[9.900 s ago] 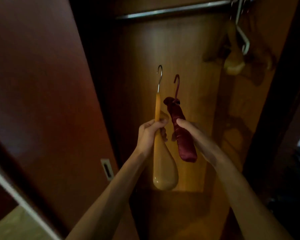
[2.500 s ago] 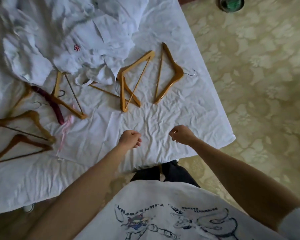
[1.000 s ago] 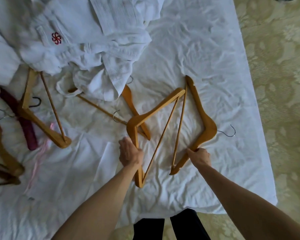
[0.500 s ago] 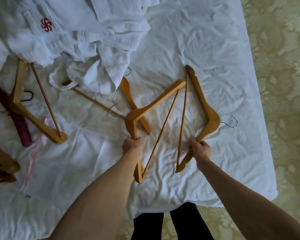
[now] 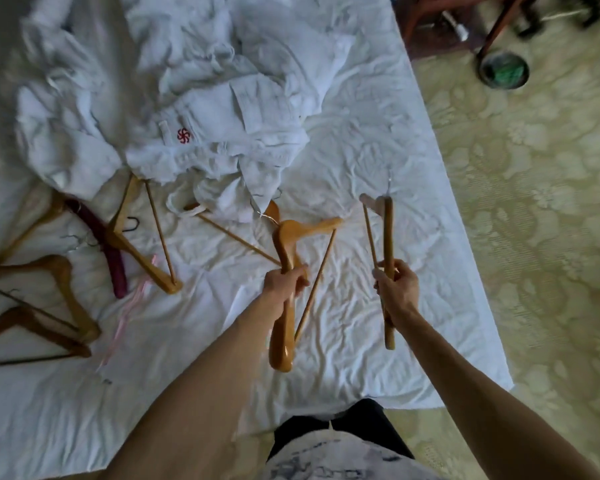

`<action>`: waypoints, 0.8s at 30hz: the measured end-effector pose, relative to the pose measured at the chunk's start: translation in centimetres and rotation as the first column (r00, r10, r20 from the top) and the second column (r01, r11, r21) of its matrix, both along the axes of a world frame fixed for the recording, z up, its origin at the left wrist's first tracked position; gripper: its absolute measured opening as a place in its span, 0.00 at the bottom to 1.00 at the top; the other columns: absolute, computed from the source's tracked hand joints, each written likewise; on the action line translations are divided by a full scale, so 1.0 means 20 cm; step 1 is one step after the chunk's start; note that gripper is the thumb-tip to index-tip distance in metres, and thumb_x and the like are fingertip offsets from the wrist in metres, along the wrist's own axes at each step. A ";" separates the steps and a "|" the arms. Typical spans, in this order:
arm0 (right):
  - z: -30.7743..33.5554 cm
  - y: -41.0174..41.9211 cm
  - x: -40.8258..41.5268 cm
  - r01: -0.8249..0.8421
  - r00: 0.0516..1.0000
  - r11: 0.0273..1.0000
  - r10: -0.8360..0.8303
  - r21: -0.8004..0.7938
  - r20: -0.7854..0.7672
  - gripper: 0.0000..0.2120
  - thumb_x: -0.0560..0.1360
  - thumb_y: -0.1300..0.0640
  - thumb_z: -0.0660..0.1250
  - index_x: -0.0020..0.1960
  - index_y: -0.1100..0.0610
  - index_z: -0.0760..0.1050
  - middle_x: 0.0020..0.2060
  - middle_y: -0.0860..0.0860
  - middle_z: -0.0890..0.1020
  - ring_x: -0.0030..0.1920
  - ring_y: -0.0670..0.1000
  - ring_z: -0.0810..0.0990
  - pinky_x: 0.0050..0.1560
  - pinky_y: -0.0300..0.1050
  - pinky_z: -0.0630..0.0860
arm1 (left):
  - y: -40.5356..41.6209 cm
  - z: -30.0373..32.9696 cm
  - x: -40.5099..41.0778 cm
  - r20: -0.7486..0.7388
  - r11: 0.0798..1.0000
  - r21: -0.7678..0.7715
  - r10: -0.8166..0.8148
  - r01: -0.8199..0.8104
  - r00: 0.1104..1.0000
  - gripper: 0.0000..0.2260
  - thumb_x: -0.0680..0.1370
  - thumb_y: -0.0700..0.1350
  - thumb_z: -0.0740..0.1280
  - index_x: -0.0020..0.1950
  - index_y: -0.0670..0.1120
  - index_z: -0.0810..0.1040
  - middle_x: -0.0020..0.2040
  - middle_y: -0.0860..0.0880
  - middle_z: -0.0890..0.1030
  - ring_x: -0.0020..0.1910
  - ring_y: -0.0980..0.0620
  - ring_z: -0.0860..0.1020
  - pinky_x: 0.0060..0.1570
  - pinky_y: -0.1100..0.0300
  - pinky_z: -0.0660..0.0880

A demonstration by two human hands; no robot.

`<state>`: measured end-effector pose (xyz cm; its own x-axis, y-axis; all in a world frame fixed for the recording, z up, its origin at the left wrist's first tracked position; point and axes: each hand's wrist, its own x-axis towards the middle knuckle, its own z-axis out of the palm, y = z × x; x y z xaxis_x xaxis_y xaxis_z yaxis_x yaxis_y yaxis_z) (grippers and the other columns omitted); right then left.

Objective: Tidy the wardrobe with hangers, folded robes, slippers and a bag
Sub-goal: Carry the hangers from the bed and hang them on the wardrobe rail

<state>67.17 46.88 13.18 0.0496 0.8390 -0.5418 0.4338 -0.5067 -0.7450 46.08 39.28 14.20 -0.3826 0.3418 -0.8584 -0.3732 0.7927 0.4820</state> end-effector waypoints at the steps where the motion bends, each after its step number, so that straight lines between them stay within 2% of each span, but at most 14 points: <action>1: 0.12 -0.02 -0.01 -0.083 0.996 0.996 0.084 0.025 -0.041 0.08 0.74 0.60 0.70 0.51 0.51 0.80 0.30 0.51 0.80 0.29 0.49 0.77 0.33 0.49 0.77 | 0.00 0.10 0.00 0.042 0.999 0.043 -0.001 -0.001 0.999 0.11 0.76 0.47 0.74 0.40 0.40 0.81 0.32 0.46 0.82 0.27 0.53 0.76 0.30 0.63 0.73; 3: 0.32 -0.06 -0.01 -0.200 0.974 0.976 0.207 0.082 -0.091 0.11 0.74 0.62 0.69 0.54 0.51 0.80 0.29 0.52 0.77 0.28 0.49 0.75 0.30 0.45 0.74 | -0.02 0.31 0.02 0.085 0.994 0.112 -0.021 0.012 0.996 0.12 0.76 0.49 0.73 0.39 0.40 0.80 0.30 0.45 0.81 0.26 0.52 0.75 0.32 0.60 0.73; 7: 0.63 -0.17 0.00 -0.272 0.923 0.955 0.293 0.114 -0.248 0.07 0.77 0.62 0.68 0.53 0.56 0.81 0.28 0.52 0.76 0.28 0.50 0.74 0.31 0.45 0.72 | -0.12 0.61 0.08 0.052 0.964 0.265 -0.007 -0.007 0.999 0.14 0.75 0.50 0.74 0.38 0.41 0.82 0.35 0.43 0.83 0.33 0.50 0.78 0.36 0.58 0.76; 10: 0.81 -0.26 0.01 -0.374 0.862 0.915 0.402 0.148 -0.309 0.05 0.77 0.61 0.68 0.52 0.56 0.82 0.30 0.53 0.80 0.32 0.51 0.77 0.35 0.46 0.74 | -0.24 0.76 0.11 -0.066 0.927 0.372 -0.036 0.058 0.997 0.13 0.73 0.54 0.74 0.37 0.46 0.85 0.42 0.45 0.87 0.45 0.44 0.83 0.52 0.47 0.79; 11: 0.85 -0.29 0.01 -0.414 0.837 0.896 0.444 0.160 -0.321 0.05 0.77 0.61 0.69 0.52 0.57 0.82 0.31 0.54 0.81 0.32 0.51 0.78 0.35 0.45 0.74 | -0.27 0.81 0.12 -0.107 0.916 0.395 -0.034 0.074 0.994 0.13 0.74 0.54 0.74 0.37 0.46 0.86 0.43 0.46 0.87 0.48 0.43 0.83 0.55 0.47 0.78; 13: 0.93 -0.33 0.00 -0.482 0.783 0.858 0.514 0.179 -0.351 0.05 0.78 0.61 0.69 0.52 0.58 0.82 0.33 0.55 0.82 0.33 0.51 0.79 0.37 0.44 0.74 | -0.35 0.88 0.15 -0.173 0.897 0.435 -0.001 0.077 0.985 0.11 0.75 0.52 0.73 0.38 0.46 0.86 0.41 0.47 0.87 0.47 0.47 0.83 0.51 0.53 0.78; 16: 1.05 -0.35 -0.02 -0.573 0.689 0.786 0.615 0.232 -0.383 0.04 0.78 0.60 0.68 0.50 0.60 0.82 0.34 0.54 0.81 0.35 0.51 0.79 0.39 0.44 0.75 | -0.46 1.00 0.22 -0.225 0.877 0.480 0.110 0.012 0.968 0.10 0.77 0.47 0.73 0.41 0.42 0.86 0.38 0.47 0.86 0.36 0.55 0.82 0.36 0.66 0.76; 19: 1.12 -0.37 -0.03 -0.656 0.573 0.698 0.708 0.285 -0.413 0.06 0.79 0.59 0.67 0.48 0.60 0.81 0.34 0.54 0.81 0.35 0.51 0.78 0.39 0.43 0.74 | -0.59 1.06 0.29 -0.282 0.878 0.476 0.209 -0.052 0.936 0.10 0.77 0.49 0.72 0.39 0.46 0.85 0.34 0.51 0.85 0.34 0.58 0.80 0.39 0.63 0.76; 24: 1.21 -0.47 -0.10 -0.775 0.328 0.513 0.826 0.369 -0.458 0.06 0.79 0.58 0.67 0.51 0.60 0.80 0.35 0.55 0.81 0.35 0.50 0.79 0.39 0.40 0.76 | -0.87 1.15 0.40 -0.294 0.837 0.498 0.407 -0.225 0.865 0.12 0.77 0.49 0.72 0.44 0.41 0.86 0.33 0.51 0.82 0.36 0.52 0.79 0.43 0.53 0.76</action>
